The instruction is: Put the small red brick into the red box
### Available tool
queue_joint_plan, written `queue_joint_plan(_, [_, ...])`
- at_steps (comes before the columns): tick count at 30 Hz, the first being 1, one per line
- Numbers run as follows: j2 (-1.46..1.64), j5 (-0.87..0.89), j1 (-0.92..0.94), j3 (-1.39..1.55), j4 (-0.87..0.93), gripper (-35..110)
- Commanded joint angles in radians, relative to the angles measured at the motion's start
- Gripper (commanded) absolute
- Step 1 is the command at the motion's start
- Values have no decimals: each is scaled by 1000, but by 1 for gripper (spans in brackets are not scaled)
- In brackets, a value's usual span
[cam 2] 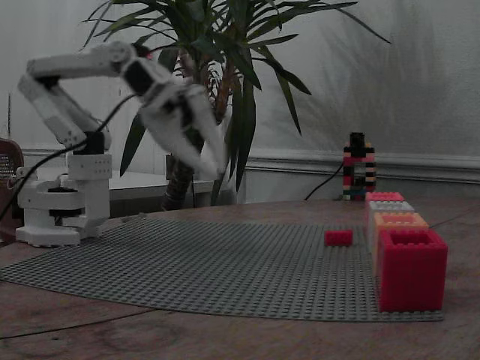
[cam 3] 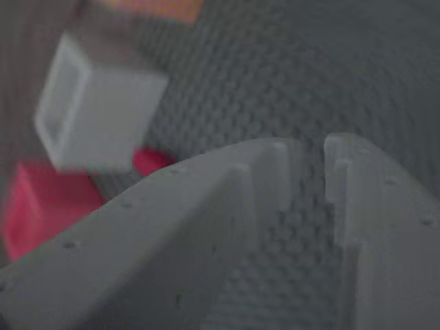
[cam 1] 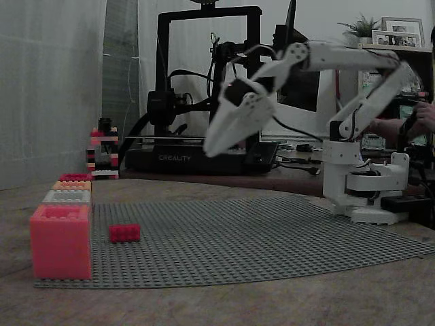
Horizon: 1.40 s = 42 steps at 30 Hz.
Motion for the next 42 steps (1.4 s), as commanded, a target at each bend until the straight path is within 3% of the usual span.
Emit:
queue_joint_plan(1, [-190,-238,-71,-147,-91,3])
queue_joint_plan(10, [-543,-357,-219,-321,-293,8])
queue_joint_plan(17, [-750,-376,-298,-491,-267,18])
queue_joint_plan(42, [-1069,-423,-336,-796,-245,16])
